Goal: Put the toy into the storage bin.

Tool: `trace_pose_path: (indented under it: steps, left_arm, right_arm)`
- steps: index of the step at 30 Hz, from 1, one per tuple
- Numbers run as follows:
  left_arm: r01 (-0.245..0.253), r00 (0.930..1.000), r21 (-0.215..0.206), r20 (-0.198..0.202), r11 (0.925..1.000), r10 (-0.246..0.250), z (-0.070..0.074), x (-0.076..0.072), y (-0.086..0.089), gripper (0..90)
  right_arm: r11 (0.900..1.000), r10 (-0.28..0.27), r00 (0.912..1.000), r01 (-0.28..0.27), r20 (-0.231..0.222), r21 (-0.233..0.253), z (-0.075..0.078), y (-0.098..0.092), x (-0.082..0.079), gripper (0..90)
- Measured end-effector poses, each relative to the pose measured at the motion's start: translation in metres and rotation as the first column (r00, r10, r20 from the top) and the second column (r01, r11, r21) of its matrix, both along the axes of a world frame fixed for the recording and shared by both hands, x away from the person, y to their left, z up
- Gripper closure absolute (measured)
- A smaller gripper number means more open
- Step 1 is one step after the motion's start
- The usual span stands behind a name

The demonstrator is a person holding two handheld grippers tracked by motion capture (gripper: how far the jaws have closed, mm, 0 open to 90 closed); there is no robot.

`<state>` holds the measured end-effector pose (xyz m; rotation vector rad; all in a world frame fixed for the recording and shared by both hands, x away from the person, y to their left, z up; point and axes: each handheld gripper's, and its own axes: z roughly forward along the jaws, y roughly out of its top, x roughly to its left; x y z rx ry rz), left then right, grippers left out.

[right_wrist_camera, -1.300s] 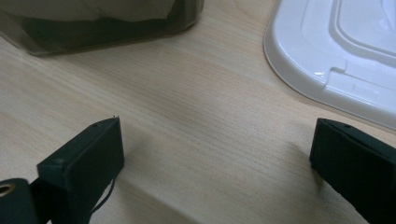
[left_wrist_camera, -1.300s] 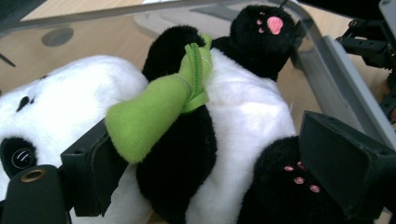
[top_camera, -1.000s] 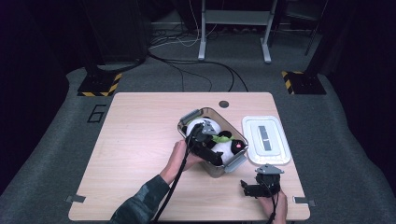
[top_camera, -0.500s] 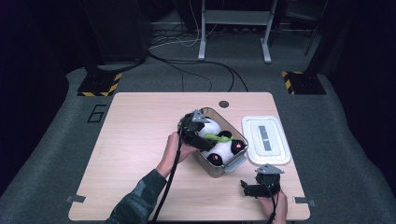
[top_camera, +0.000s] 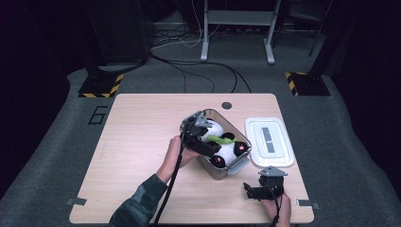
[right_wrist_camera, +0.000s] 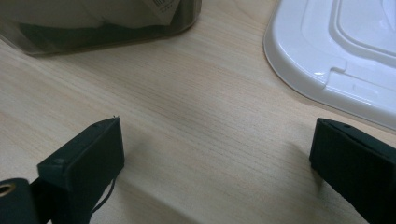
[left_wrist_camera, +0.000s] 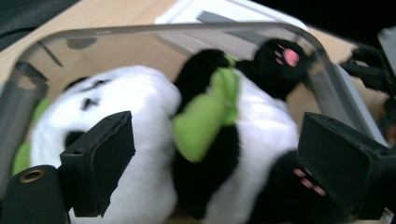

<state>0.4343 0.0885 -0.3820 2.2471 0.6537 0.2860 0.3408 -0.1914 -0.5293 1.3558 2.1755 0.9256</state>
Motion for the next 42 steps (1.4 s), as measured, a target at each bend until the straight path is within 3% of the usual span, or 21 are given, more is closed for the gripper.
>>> trace_pose_path:
  steps: [4,8,10,13,16,18,21,26,33,36,42]
  left_arm:
    - [0.023,0.9996,0.078,-0.016,0.9967,-0.022,-0.01,-0.006,-0.009,11.2]
    - [0.006,0.9998,0.092,-0.02,0.9957,-0.004,-0.017,-0.005,-0.012,11.2]
    - [-0.003,0.9999,0.123,-0.009,0.9924,0.005,-0.022,-0.004,-0.015,11.3]
    - [-0.003,0.9996,0.126,-0.029,0.992,0.007,-0.027,-0.001,-0.016,11.3]
    - [0.002,0.9998,0.131,-0.021,0.9914,0.0,-0.025,-0.001,-0.017,11.4]
    - [0.005,0.9997,0.101,-0.026,0.9949,-0.003,-0.023,0.001,-0.013,11.5]
    - [0.0,0.9994,0.012,-0.034,0.9999,0.0,-0.018,-0.001,-0.001,11.2]
    - [-0.038,0.9993,-0.077,-0.002,0.9963,0.038,-0.008,-0.011,0.024,10.1]
    - [-0.099,0.994,-0.123,0.034,0.9875,0.104,-0.007,-0.031,0.064,9.3]
    - [-0.131,0.9895,-0.123,0.046,0.9837,0.137,-0.016,-0.039,0.078,8.4]
    - [-0.202,0.9786,-0.117,0.013,0.9724,0.205,-0.043,-0.049,0.106,6.4]
  right_arm:
    - [1.0,0.0,1.0,0.0,0.003,-0.001,0.0,0.0,0.0,2.3]
    - [1.0,-0.001,1.0,0.001,0.002,-0.001,0.0,0.0,0.0,2.3]
    - [1.0,-0.001,1.0,0.001,0.002,-0.001,0.0,0.0,0.0,2.4]
    - [1.0,-0.001,1.0,0.001,0.002,0.0,0.0,0.0,0.0,2.3]
    - [1.0,-0.001,1.0,0.001,0.002,-0.001,0.0,0.0,0.0,2.4]
    - [1.0,-0.001,1.0,0.001,0.002,-0.001,0.0,0.0,0.0,2.4]
    - [1.0,-0.001,1.0,0.001,0.002,-0.001,0.0,0.0,0.0,2.4]
    - [1.0,-0.001,1.0,0.001,0.002,-0.001,0.0,0.0,0.0,2.3]
    - [1.0,-0.002,1.0,0.002,0.003,-0.001,0.0,0.0,0.0,2.4]
    - [1.0,-0.001,1.0,0.001,0.003,-0.001,0.0,0.0,0.0,2.3]
    - [1.0,-0.002,1.0,0.002,0.003,-0.002,0.0,0.0,0.0,2.3]
